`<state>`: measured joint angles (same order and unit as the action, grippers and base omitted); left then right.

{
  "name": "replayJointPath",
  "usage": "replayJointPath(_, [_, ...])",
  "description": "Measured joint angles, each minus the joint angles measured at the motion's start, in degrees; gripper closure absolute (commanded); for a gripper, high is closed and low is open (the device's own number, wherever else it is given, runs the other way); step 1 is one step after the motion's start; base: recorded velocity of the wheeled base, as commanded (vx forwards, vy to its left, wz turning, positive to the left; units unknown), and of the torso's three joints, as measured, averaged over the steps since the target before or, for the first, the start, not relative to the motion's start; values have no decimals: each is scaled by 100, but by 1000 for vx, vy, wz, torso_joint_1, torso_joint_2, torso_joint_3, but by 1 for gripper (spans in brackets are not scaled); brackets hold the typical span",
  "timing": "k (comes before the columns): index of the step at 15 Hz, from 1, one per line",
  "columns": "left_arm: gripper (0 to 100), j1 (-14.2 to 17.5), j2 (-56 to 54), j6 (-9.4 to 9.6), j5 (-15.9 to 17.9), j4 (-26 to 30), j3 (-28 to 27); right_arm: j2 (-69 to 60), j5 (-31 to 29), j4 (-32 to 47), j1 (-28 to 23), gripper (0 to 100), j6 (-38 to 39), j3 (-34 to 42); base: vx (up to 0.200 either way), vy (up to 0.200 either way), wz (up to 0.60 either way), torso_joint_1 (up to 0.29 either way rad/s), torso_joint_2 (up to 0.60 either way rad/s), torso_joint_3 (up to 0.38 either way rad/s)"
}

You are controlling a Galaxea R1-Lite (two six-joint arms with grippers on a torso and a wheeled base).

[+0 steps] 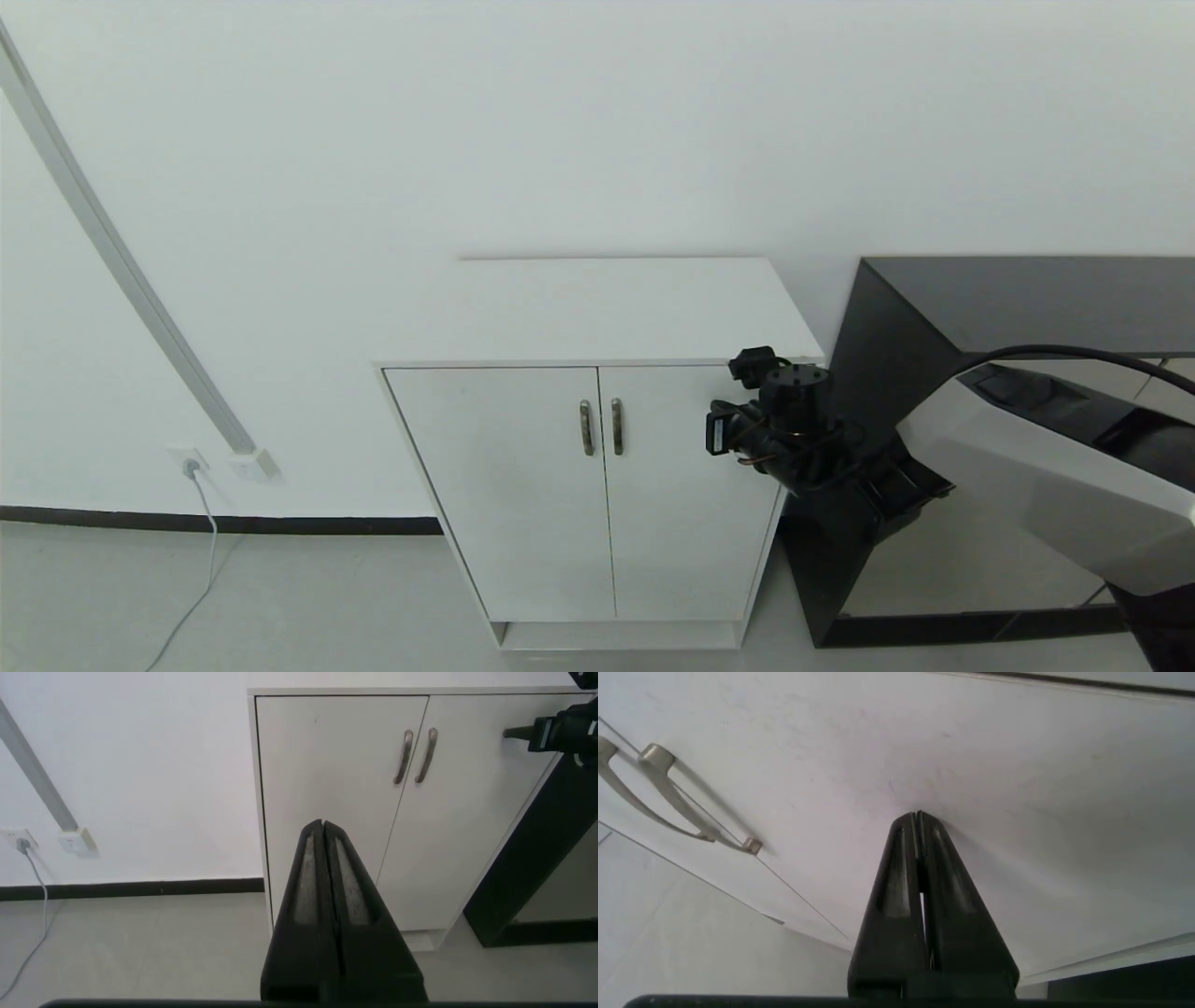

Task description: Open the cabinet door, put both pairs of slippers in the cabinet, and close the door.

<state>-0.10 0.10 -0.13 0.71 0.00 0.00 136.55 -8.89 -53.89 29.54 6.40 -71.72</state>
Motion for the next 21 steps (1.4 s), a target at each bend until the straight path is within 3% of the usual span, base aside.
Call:
replayJointPath(7, [100, 0, 0, -2, -2, 0, 0, -675, -17, -545, 107, 100, 2, 1191, 0, 0, 0, 0, 0, 0])
replayJointPath(13, [100, 0, 0, -2, 0, 0, 0, -1643, -35, -1838, -71, 100, -5, 3224, 0, 0, 0, 0, 0, 0])
replayJointPath(21, [100, 2, 0, 0, -2, 0, 0, -3145, -356, -3115, -1623, 100, -336, 6161, 0, 0, 0, 0, 0, 0])
